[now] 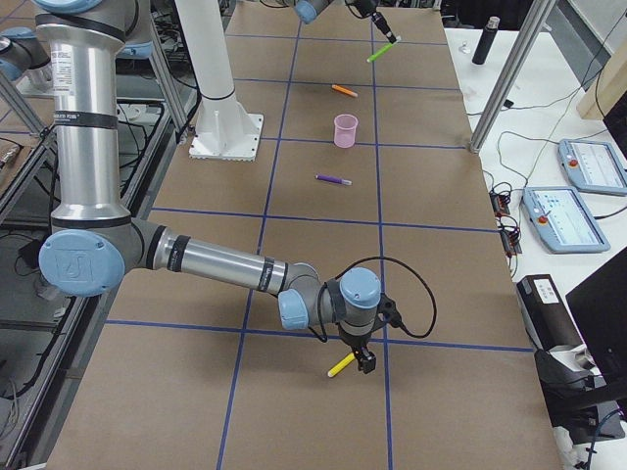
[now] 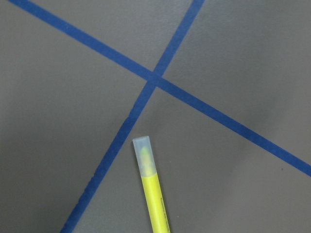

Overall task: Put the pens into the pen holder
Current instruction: 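Lift the green marker upright with the left gripper toward the pink cup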

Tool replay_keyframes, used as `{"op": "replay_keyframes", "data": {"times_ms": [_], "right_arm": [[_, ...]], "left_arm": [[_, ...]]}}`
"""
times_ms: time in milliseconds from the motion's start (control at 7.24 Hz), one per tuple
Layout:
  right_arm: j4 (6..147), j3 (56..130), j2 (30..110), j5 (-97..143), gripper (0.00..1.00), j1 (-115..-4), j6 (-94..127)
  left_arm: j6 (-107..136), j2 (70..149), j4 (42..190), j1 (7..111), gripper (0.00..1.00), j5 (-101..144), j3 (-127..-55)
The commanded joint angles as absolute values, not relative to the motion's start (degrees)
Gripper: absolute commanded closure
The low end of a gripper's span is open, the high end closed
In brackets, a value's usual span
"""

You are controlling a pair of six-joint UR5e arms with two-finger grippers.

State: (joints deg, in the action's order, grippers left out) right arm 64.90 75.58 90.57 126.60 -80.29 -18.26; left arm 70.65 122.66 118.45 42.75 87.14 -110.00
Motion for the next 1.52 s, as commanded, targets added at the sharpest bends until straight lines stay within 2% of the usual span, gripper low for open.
{"op": "replay_keyframes", "data": {"times_ms": [0, 276, 552, 1104, 1381], "right_arm": [[64.78, 74.01, 89.56, 126.65, 0.03, -79.11, -20.04], [64.78, 73.57, 89.03, 126.91, 0.03, -78.49, -20.3], [64.69, 72.43, 88.86, 126.91, 0.03, -78.4, -24.06], [64.69, 66.54, 85.08, 128.83, 0.07, -78.05, -26.54], [64.77, 65.92, 84.73, 129.46, 0.14, -77.44, -26.54]], "left_arm": [[68.31, 121.48, 124.57, 38.42, 1.0, 79.13, -107.16], [63.2, 121.11, 138.55, 36.05, 1.0, 77.01, -98.13], [63.19, 124.44, 139.66, 32.88, 1.0, 73.13, -93.71], [63.11, 125.42, 139.75, 32.78, 1.0, 73.39, -93.78], [63.02, 125.25, 139.75, 32.87, 1.0, 73.48, -93.96]]}}
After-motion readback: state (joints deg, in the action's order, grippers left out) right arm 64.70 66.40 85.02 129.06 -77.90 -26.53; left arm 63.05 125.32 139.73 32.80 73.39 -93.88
